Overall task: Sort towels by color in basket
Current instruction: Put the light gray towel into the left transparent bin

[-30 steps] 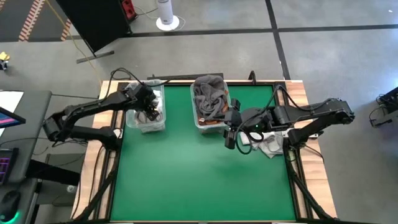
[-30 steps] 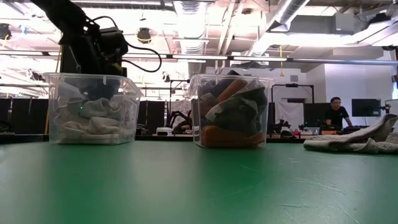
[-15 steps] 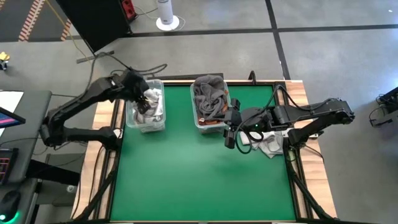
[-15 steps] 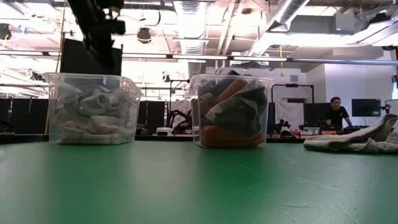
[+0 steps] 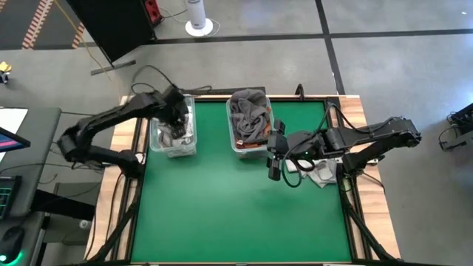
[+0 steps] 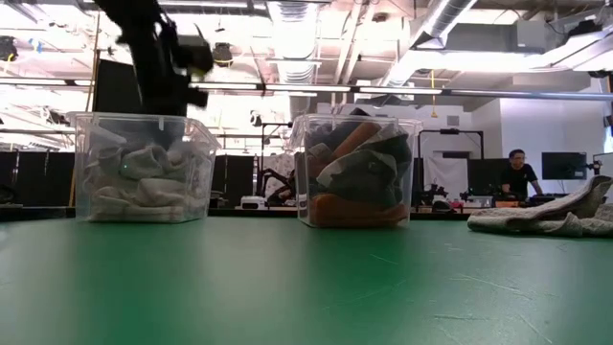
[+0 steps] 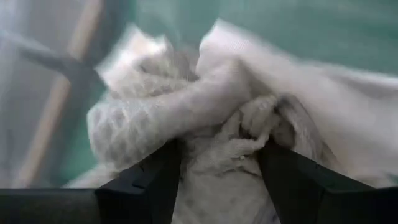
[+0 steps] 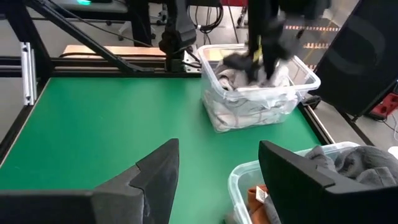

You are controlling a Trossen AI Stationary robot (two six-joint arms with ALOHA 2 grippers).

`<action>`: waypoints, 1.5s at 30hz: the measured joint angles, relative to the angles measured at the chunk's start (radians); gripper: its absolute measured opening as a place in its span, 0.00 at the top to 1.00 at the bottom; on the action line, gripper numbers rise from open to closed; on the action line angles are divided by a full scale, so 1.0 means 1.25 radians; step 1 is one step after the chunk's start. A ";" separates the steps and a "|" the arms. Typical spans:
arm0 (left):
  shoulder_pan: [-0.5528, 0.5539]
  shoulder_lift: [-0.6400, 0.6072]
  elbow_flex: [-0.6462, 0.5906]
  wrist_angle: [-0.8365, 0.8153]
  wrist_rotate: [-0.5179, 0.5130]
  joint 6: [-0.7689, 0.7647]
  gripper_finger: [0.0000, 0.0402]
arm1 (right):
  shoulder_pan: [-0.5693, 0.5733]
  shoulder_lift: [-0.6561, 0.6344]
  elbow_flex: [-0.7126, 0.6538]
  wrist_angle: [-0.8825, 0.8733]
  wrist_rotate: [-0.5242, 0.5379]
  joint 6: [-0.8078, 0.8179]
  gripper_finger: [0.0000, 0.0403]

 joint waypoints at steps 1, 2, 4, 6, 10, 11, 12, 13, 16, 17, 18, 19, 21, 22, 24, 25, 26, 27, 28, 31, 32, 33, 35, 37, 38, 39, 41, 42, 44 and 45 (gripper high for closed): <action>0.001 0.022 -0.016 0.008 0.000 -0.013 0.48 | 0.000 0.004 0.000 0.001 0.000 0.000 0.38; 0.001 0.045 -0.032 0.016 0.000 -0.024 0.48 | 0.002 0.009 0.000 0.003 0.000 0.000 0.38; 0.000 0.090 -0.058 0.022 0.003 -0.037 0.48 | 0.006 0.015 0.000 -0.004 0.000 -0.001 0.38; -0.002 0.133 -0.079 0.019 0.007 -0.043 0.48 | 0.009 0.032 0.000 0.005 0.001 -0.001 0.38; -0.002 0.165 -0.084 -0.003 0.019 -0.049 0.48 | 0.010 0.052 -0.001 0.004 0.001 -0.007 0.38; -0.002 0.161 -0.078 -0.012 0.021 -0.049 0.48 | 0.009 0.053 0.000 0.000 0.001 -0.007 0.38; -0.003 0.153 -0.069 -0.024 0.024 -0.049 0.48 | 0.009 0.053 -0.001 -0.006 0.001 -0.007 0.38; -0.004 0.143 -0.055 -0.039 0.024 -0.048 0.48 | 0.009 0.053 -0.001 -0.004 0.002 -0.006 0.38; -0.006 0.088 0.000 -0.123 0.027 -0.038 0.48 | 0.009 0.047 0.000 -0.003 0.002 -0.006 0.38; -0.009 0.066 0.022 -0.148 0.028 -0.029 0.48 | 0.009 0.045 0.000 -0.002 0.002 -0.006 0.38; -0.014 0.044 0.048 -0.165 0.029 -0.013 0.48 | 0.009 0.045 0.000 0.001 0.002 -0.006 0.38; -0.018 0.023 0.070 -0.181 0.030 0.007 0.48 | 0.009 0.043 0.000 0.000 0.002 -0.006 0.38; -0.032 -0.017 0.106 -0.206 0.029 0.044 0.48 | 0.009 0.041 0.000 -0.003 0.002 -0.006 0.38; -0.040 -0.034 0.119 -0.212 0.030 0.059 0.48 | 0.007 0.041 0.000 -0.002 0.002 -0.006 0.38; -0.051 -0.068 0.144 -0.209 0.031 0.078 0.48 | 0.000 0.041 0.000 -0.002 0.002 -0.006 0.38; -0.057 -0.081 0.154 -0.209 0.031 0.086 0.48 | -0.003 0.041 0.000 -0.002 0.002 -0.006 0.38; -0.062 -0.091 0.161 -0.217 0.031 0.092 0.48 | -0.003 0.041 0.000 -0.002 0.003 -0.006 0.38; -0.068 -0.097 0.166 -0.234 0.031 0.095 0.48 | -0.005 0.041 0.000 -0.002 0.004 -0.006 0.38; -0.074 -0.099 0.166 -0.252 0.031 0.096 0.48 | -0.008 0.041 0.000 -0.001 0.004 -0.006 0.38; -0.083 -0.094 0.144 -0.284 0.031 0.096 0.48 | -0.012 0.041 0.000 0.000 0.004 -0.006 0.38; -0.086 -0.088 0.130 -0.295 0.032 0.096 0.48 | -0.014 0.041 0.000 0.001 0.004 -0.006 0.38; -0.087 -0.082 0.115 -0.297 0.033 0.096 0.48 | -0.013 0.041 0.000 0.001 0.004 -0.006 0.38; -0.084 -0.066 0.081 -0.281 0.032 0.105 0.48 | -0.013 0.041 0.000 0.001 0.004 -0.006 0.38; -0.072 -0.044 0.046 -0.252 0.032 0.113 0.48 | -0.013 0.041 0.000 0.003 0.004 -0.006 0.38; -0.063 -0.031 0.029 -0.229 0.032 0.113 0.48 | -0.013 0.040 0.000 0.003 0.004 -0.006 0.38; -0.053 -0.016 0.013 -0.205 0.032 0.109 0.48 | -0.013 0.040 0.000 0.002 0.004 -0.006 0.38; -0.041 0.017 -0.018 -0.167 0.032 0.096 0.48 | -0.010 0.040 0.000 -0.001 0.004 -0.006 0.38; -0.039 0.035 -0.035 -0.152 0.035 0.090 0.48 | -0.007 0.040 0.000 -0.003 0.004 -0.007 0.38; -0.040 0.073 -0.057 -0.136 0.047 0.083 0.48 | -0.006 0.040 0.000 -0.005 0.003 -0.012 0.38; -0.044 0.090 -0.067 -0.130 0.053 0.078 0.48 | -0.006 0.040 0.000 -0.005 0.002 -0.014 0.38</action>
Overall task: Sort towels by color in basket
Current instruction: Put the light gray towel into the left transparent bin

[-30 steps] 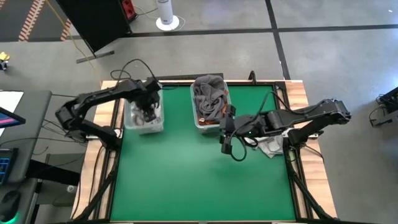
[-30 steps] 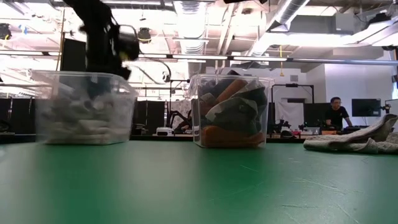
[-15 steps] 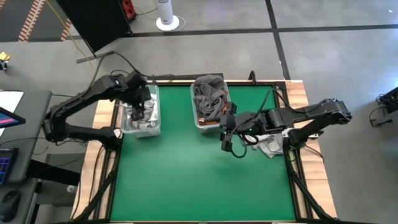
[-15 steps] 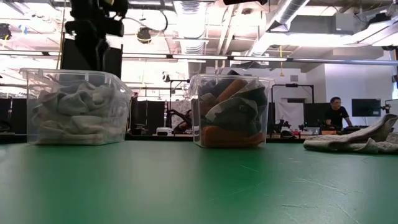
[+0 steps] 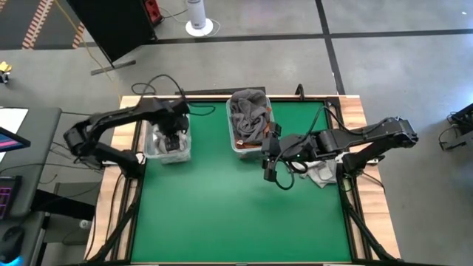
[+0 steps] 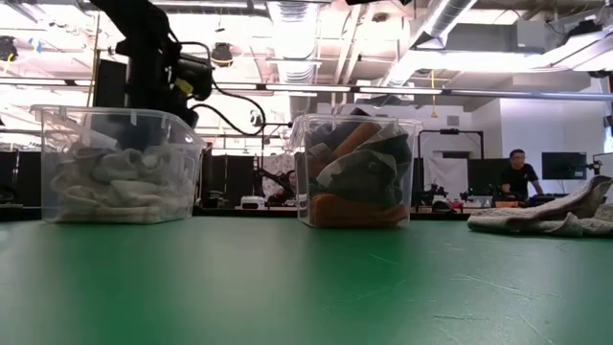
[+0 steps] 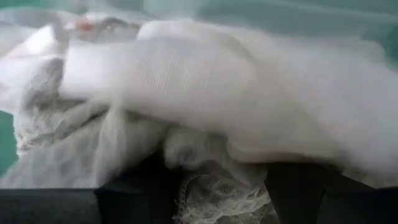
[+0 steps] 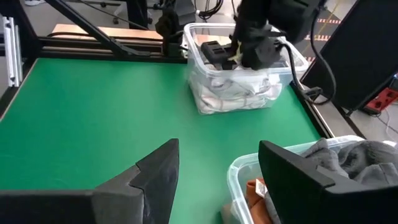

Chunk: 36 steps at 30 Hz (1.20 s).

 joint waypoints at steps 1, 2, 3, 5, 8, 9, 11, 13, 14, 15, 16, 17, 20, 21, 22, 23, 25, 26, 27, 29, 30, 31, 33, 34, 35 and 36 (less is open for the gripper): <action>-0.005 0.018 -0.009 0.001 -0.002 -0.004 0.48 | 0.000 0.000 0.000 0.000 0.000 -0.005 0.38; -0.006 0.032 -0.015 0.000 -0.001 -0.010 0.48 | 0.000 0.000 0.000 0.000 0.000 -0.005 0.38; -0.009 0.045 -0.017 0.001 0.000 -0.013 0.48 | 0.000 0.000 0.000 0.000 0.000 -0.005 0.38; -0.014 0.057 -0.013 -0.004 -0.001 -0.016 0.48 | -0.001 0.000 0.000 0.000 0.000 -0.007 0.38; -0.021 0.051 0.017 -0.046 -0.003 -0.019 0.48 | -0.001 0.000 0.000 0.000 0.000 -0.007 0.38; -0.022 0.043 0.035 -0.058 -0.003 -0.021 0.48 | -0.001 0.000 0.000 0.000 0.000 -0.007 0.38; -0.025 0.019 0.072 -0.105 -0.003 -0.023 0.48 | -0.001 0.000 0.000 0.001 -0.001 -0.007 0.38; -0.026 -0.014 0.120 -0.129 -0.005 -0.026 0.48 | -0.001 0.000 0.000 0.003 -0.001 -0.004 0.38; -0.027 -0.031 0.145 -0.134 -0.010 -0.023 0.48 | -0.001 0.000 0.000 0.004 -0.001 -0.001 0.38; -0.027 -0.047 0.163 -0.141 -0.024 -0.018 0.48 | -0.001 0.000 0.000 0.003 -0.001 0.000 0.38; -0.027 -0.059 0.178 -0.148 -0.040 -0.009 0.48 | -0.001 0.000 0.000 0.003 -0.001 0.003 0.38; -0.027 -0.073 0.188 -0.151 -0.052 0.002 0.48 | -0.001 0.000 0.000 0.003 -0.001 0.006 0.38; -0.035 -0.116 0.201 -0.148 -0.075 0.050 0.48 | -0.001 0.000 0.000 0.003 -0.001 0.014 0.38; -0.037 -0.126 0.200 -0.151 -0.076 0.059 0.48 | -0.001 0.000 0.000 0.003 -0.001 0.014 0.38; -0.037 -0.134 0.196 -0.156 -0.075 0.057 0.48 | -0.001 0.000 0.000 0.003 -0.001 0.014 0.38; -0.038 -0.140 0.192 -0.162 -0.076 0.046 0.48 | 0.000 0.000 0.000 0.002 -0.001 0.015 0.38; -0.038 -0.153 0.179 -0.170 -0.078 0.031 0.48 | 0.000 0.000 0.000 0.002 -0.001 0.017 0.38; -0.037 -0.160 0.165 -0.172 -0.080 0.025 0.48 | 0.000 0.000 0.000 0.002 -0.001 0.017 0.38; -0.034 -0.167 0.149 -0.172 -0.081 0.023 0.48 | 0.000 0.000 0.000 0.002 -0.001 0.017 0.38; -0.030 -0.177 0.110 -0.166 -0.080 0.022 0.48 | 0.000 0.000 0.000 0.002 -0.001 0.017 0.38; -0.029 -0.179 0.087 -0.156 -0.080 0.022 0.48 | 0.000 0.000 0.000 0.002 -0.001 0.017 0.38; -0.028 -0.180 0.062 -0.148 -0.081 0.022 0.48 | 0.000 0.000 0.000 0.002 -0.001 0.017 0.38; -0.028 -0.179 0.008 -0.116 -0.085 0.024 0.48 | 0.000 0.000 0.000 0.002 -0.001 0.017 0.38; -0.028 -0.179 -0.018 -0.095 -0.089 0.026 0.48 | 0.000 0.000 0.000 0.002 -0.002 0.018 0.38; -0.028 -0.178 -0.045 -0.068 -0.091 0.026 0.48 | 0.000 0.000 0.000 0.002 -0.002 0.020 0.38; -0.028 -0.174 -0.069 -0.043 -0.092 0.026 0.48 | 0.000 0.000 0.000 0.002 -0.002 0.020 0.38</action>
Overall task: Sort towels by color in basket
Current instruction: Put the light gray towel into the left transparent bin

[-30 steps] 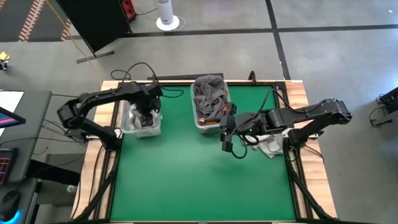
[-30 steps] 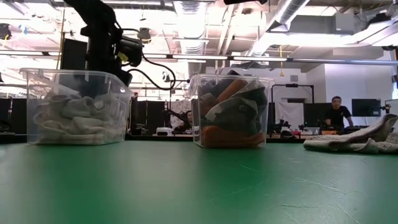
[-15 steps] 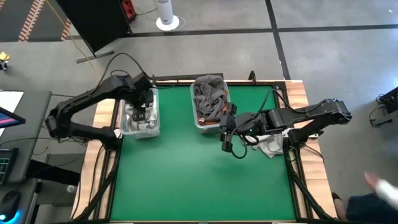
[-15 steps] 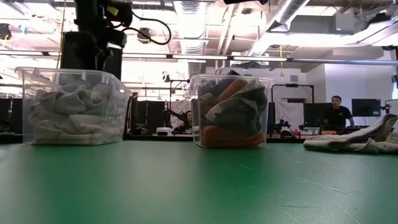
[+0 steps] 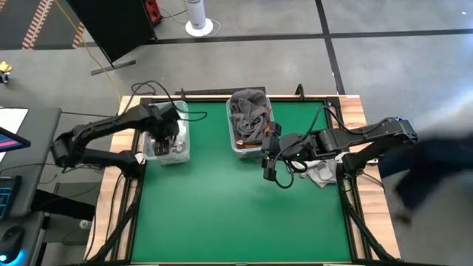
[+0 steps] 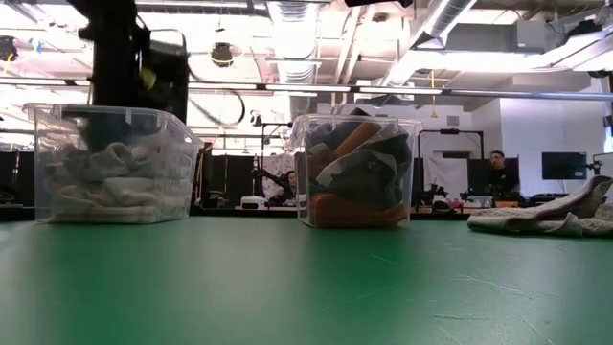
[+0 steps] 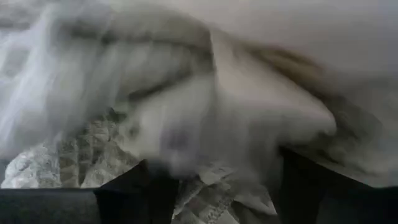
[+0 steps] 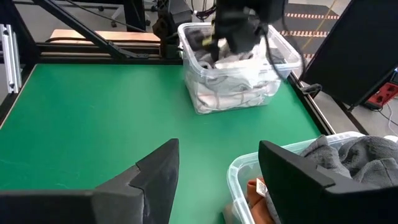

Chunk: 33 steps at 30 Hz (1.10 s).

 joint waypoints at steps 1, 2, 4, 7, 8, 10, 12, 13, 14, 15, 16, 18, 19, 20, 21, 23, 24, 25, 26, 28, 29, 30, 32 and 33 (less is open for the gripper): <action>0.000 0.005 -0.022 0.019 -0.002 0.000 0.48 | 0.000 0.000 0.000 0.000 0.000 0.000 0.38; 0.000 0.011 -0.043 0.031 -0.005 0.000 0.48 | 0.000 0.000 0.000 0.000 0.000 0.000 0.38; 0.000 0.025 -0.071 0.047 -0.013 0.000 0.48 | 0.000 0.000 0.000 0.000 0.000 0.000 0.38; 0.000 0.045 -0.078 0.038 -0.019 -0.005 0.48 | 0.000 0.000 0.000 0.001 0.000 -0.003 0.38; 0.000 0.047 -0.071 0.030 -0.022 -0.011 0.48 | 0.000 0.000 0.000 0.001 0.000 -0.003 0.38; 0.000 0.048 -0.048 0.009 -0.027 -0.018 0.48 | 0.000 0.000 0.000 0.001 0.000 -0.003 0.38; 0.000 0.048 -0.009 -0.024 -0.023 -0.025 0.48 | -0.001 0.000 0.000 0.001 0.000 -0.003 0.38; 0.000 0.047 0.014 -0.040 -0.022 -0.027 0.48 | -0.001 0.000 0.000 0.001 0.000 -0.003 0.38; 0.000 0.047 0.040 -0.057 -0.021 -0.028 0.48 | -0.001 0.000 0.000 0.001 0.000 -0.003 0.38; 0.000 0.047 0.068 -0.074 -0.019 -0.030 0.48 | -0.001 0.000 0.000 0.001 0.000 -0.003 0.38; -0.001 0.047 0.093 -0.091 -0.019 -0.030 0.48 | 0.000 0.000 0.000 0.001 0.000 -0.004 0.38; -0.002 0.046 0.148 -0.118 -0.019 -0.032 0.48 | 0.000 0.000 0.000 0.001 0.000 -0.004 0.38; -0.002 0.046 0.173 -0.128 -0.020 -0.035 0.48 | 0.000 0.000 0.000 0.001 0.000 -0.005 0.38; -0.002 0.046 0.198 -0.137 -0.023 -0.040 0.48 | 0.000 0.000 0.000 0.001 0.000 -0.006 0.38; -0.002 0.046 0.221 -0.144 -0.029 -0.044 0.48 | 0.000 0.000 0.000 0.001 0.000 -0.006 0.38; -0.003 0.046 0.263 -0.148 -0.052 -0.050 0.48 | 0.000 0.000 0.000 0.000 0.000 -0.006 0.38; -0.003 0.046 0.281 -0.149 -0.065 -0.050 0.48 | 0.000 0.000 0.000 -0.001 0.000 -0.006 0.38; -0.003 0.046 0.297 -0.150 -0.078 -0.051 0.48 | 0.000 0.000 0.000 -0.005 0.000 -0.006 0.38; -0.003 0.046 0.310 -0.152 -0.085 -0.051 0.48 | 0.000 0.000 0.000 -0.010 0.000 -0.005 0.38; -0.003 0.045 0.329 -0.154 -0.086 -0.052 0.48 | 0.005 0.000 0.000 -0.035 0.000 0.008 0.38; -0.006 0.045 0.335 -0.155 -0.083 -0.058 0.48 | 0.005 -0.001 0.000 -0.055 0.000 0.014 0.38; -0.012 0.046 0.340 -0.155 -0.074 -0.066 0.48 | 0.007 -0.004 0.000 -0.079 0.000 0.016 0.38; -0.030 0.045 0.347 -0.151 -0.026 -0.085 0.48 | 0.012 -0.013 0.000 -0.147 -0.001 0.030 0.38; -0.043 0.045 0.350 -0.144 0.000 -0.094 0.48 | 0.014 -0.019 0.000 -0.178 -0.001 0.038 0.38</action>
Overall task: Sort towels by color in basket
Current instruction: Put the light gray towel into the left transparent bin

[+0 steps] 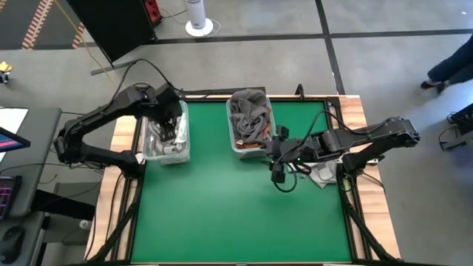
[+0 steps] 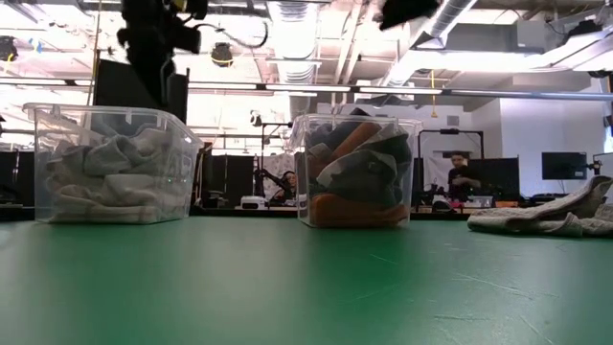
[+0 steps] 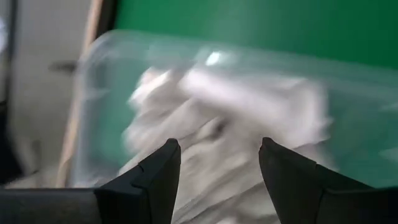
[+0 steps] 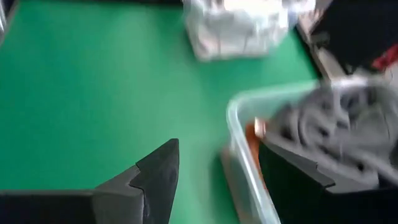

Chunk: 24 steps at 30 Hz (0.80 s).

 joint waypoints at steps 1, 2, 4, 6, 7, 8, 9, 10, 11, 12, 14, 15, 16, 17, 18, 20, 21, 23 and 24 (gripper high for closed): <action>-0.016 0.000 0.002 0.011 0.030 -0.010 0.48 | 0.000 -0.005 0.000 -0.031 0.000 0.011 0.38; -0.035 0.000 0.005 0.026 0.050 -0.020 0.48 | 0.000 -0.008 0.000 -0.064 0.000 0.023 0.38; -0.085 -0.001 0.005 0.059 0.063 -0.037 0.48 | 0.000 -0.009 0.000 -0.127 0.000 0.055 0.38; -0.140 -0.005 0.005 0.087 0.064 -0.049 0.48 | 0.000 -0.010 0.000 -0.212 -0.001 0.103 0.38; -0.170 -0.006 0.005 0.103 0.062 -0.058 0.48 | 0.000 -0.011 0.000 -0.265 -0.001 0.136 0.38; -0.199 -0.007 0.005 0.118 0.055 -0.066 0.48 | 0.000 -0.011 0.000 -0.318 -0.001 0.175 0.38; -0.228 -0.008 0.005 0.130 0.045 -0.069 0.48 | 0.000 -0.012 0.000 -0.378 -0.001 0.216 0.38; -0.254 -0.009 0.005 0.141 0.031 -0.070 0.48 | 0.000 -0.011 0.000 -0.437 -0.001 0.253 0.38; -0.277 -0.010 0.005 0.156 0.015 -0.071 0.48 | 0.000 -0.006 0.000 -0.487 -0.001 0.286 0.38; -0.301 -0.012 0.005 0.174 0.000 -0.073 0.48 | -0.004 0.001 0.000 -0.528 -0.001 0.314 0.38; -0.333 -0.012 0.005 0.209 -0.034 -0.076 0.48 | -0.011 0.023 0.000 -0.585 -0.002 0.355 0.38; -0.345 -0.012 0.005 0.222 -0.047 -0.076 0.48 | -0.018 0.037 0.000 -0.603 -0.005 0.368 0.38; -0.357 -0.011 0.005 0.236 -0.058 -0.077 0.48 | -0.028 0.053 0.000 -0.614 -0.007 0.377 0.38; -0.366 -0.011 0.005 0.248 -0.063 -0.077 0.48 | -0.041 0.070 0.000 -0.628 -0.014 0.385 0.38; -0.373 -0.011 0.005 0.258 -0.066 -0.076 0.48 | -0.058 0.088 0.000 -0.643 -0.026 0.389 0.39; -0.385 -0.012 0.005 0.266 -0.067 -0.074 0.48 | -0.096 0.124 0.000 -0.667 -0.044 0.382 0.41; -0.391 -0.012 0.005 0.266 -0.067 -0.075 0.48 | -0.114 0.139 -0.003 -0.669 -0.050 0.373 0.42; -0.404 -0.014 0.005 0.258 -0.068 -0.082 0.48 | -0.146 0.162 -0.021 -0.638 -0.077 0.341 0.45; -0.410 -0.019 0.005 0.243 -0.069 -0.089 0.48 | -0.159 0.168 -0.038 -0.612 -0.100 0.324 0.46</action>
